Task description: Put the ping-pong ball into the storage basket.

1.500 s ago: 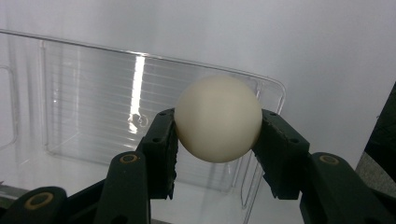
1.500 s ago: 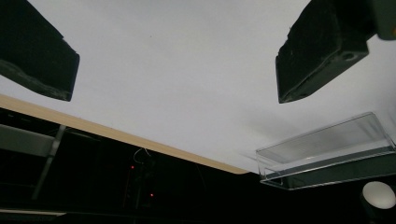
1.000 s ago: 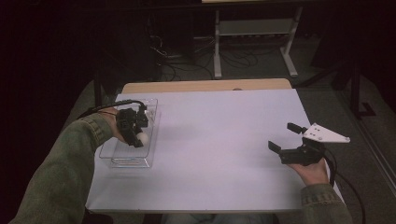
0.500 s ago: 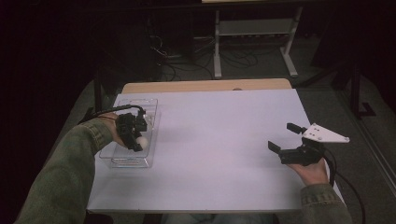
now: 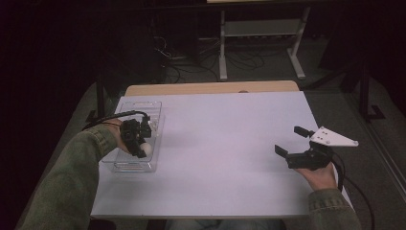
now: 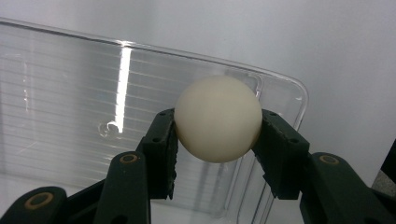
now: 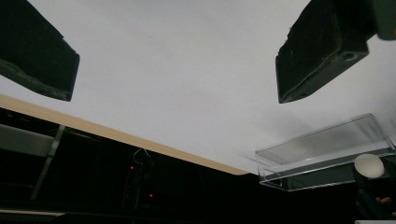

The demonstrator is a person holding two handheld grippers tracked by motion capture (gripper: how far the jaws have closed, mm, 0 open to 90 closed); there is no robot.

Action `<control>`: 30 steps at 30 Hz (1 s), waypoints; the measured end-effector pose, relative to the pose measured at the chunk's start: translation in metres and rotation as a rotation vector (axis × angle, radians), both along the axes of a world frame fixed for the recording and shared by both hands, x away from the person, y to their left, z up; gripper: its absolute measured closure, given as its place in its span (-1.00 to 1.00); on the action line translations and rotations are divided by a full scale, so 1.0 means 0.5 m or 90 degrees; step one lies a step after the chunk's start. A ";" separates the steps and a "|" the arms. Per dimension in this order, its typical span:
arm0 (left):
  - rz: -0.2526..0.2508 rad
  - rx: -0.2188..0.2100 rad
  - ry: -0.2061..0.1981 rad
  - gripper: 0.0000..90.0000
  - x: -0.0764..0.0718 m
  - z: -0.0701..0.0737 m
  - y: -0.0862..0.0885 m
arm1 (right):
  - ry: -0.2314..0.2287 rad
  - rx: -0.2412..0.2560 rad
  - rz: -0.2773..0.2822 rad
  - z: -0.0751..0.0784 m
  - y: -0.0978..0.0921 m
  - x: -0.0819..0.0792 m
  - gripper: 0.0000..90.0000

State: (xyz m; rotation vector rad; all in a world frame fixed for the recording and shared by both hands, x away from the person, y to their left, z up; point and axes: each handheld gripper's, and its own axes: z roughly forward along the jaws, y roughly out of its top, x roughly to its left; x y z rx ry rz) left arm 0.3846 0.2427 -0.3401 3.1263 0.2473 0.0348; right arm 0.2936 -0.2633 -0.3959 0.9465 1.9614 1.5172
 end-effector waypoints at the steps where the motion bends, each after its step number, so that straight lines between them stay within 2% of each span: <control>1: 0.002 -0.001 0.001 0.15 0.000 -0.002 0.001 | 0.000 0.000 0.000 0.000 0.000 0.000 -1.00; 6: 0.006 -0.012 0.005 0.15 0.001 -0.013 0.007 | 0.001 0.000 0.000 0.000 0.001 -0.001 -1.00; 23: 0.010 -0.006 0.019 0.15 0.006 -0.052 0.013 | 0.005 -0.005 0.002 -0.003 0.003 -0.001 -1.00; 30: 0.014 -0.011 0.025 0.15 0.004 -0.067 0.013 | 0.004 -0.006 0.002 -0.003 0.003 -0.001 -1.00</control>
